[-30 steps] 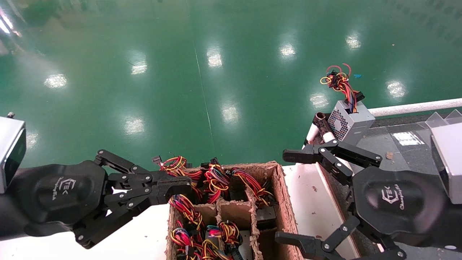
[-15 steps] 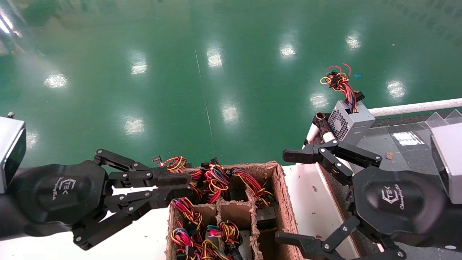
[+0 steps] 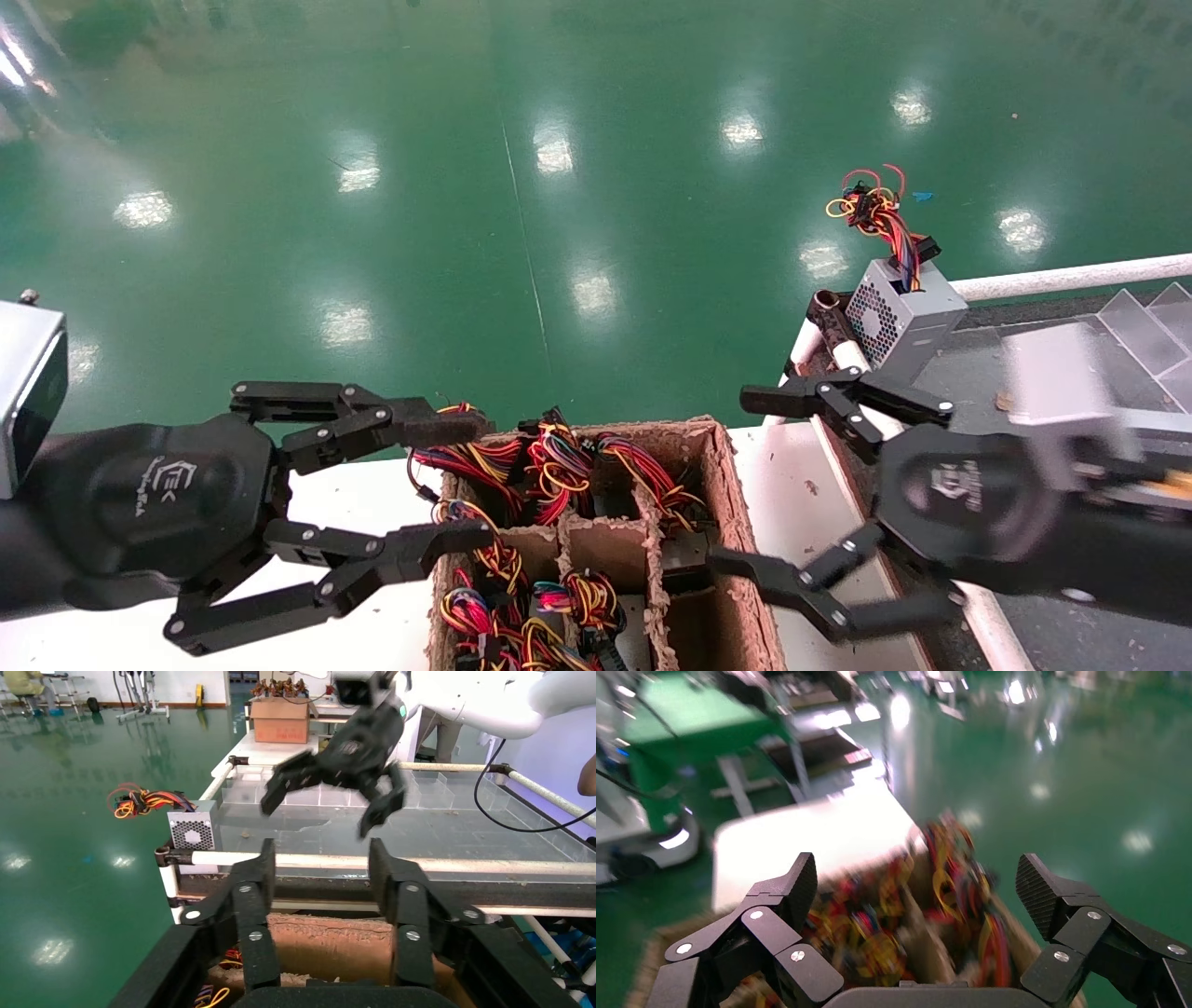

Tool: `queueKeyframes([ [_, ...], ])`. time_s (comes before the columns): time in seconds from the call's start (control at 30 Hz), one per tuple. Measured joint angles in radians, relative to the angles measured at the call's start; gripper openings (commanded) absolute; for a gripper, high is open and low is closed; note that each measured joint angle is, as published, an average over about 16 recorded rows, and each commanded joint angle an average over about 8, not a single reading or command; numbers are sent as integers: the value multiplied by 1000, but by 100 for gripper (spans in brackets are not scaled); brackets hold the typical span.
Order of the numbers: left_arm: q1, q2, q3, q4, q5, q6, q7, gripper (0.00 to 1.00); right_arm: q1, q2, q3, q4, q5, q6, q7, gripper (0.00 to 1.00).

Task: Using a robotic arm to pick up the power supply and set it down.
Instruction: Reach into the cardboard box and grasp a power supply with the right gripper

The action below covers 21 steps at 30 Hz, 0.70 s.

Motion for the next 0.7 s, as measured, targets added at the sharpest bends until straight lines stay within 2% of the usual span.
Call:
queueKeyframes([
  [0.1, 0, 0, 0, 0, 0, 0, 0, 100, 15, -28, -33, -14, -74, 42, 16, 100],
  [0.13, 0, 0, 0, 0, 0, 0, 0, 100, 21, -39, -45, -20, -100, 56, 21, 93],
  [0.37, 0, 0, 0, 0, 0, 0, 0, 100, 79, -139, -126, -100, -253, 125, 50, 5],
  [0.4, 0, 0, 0, 0, 0, 0, 0, 100, 88, -154, -136, -115, -269, 129, 52, 0],
  [0.7, 0, 0, 0, 0, 0, 0, 0, 100, 155, -265, -196, -244, -351, 139, 41, 0],
])
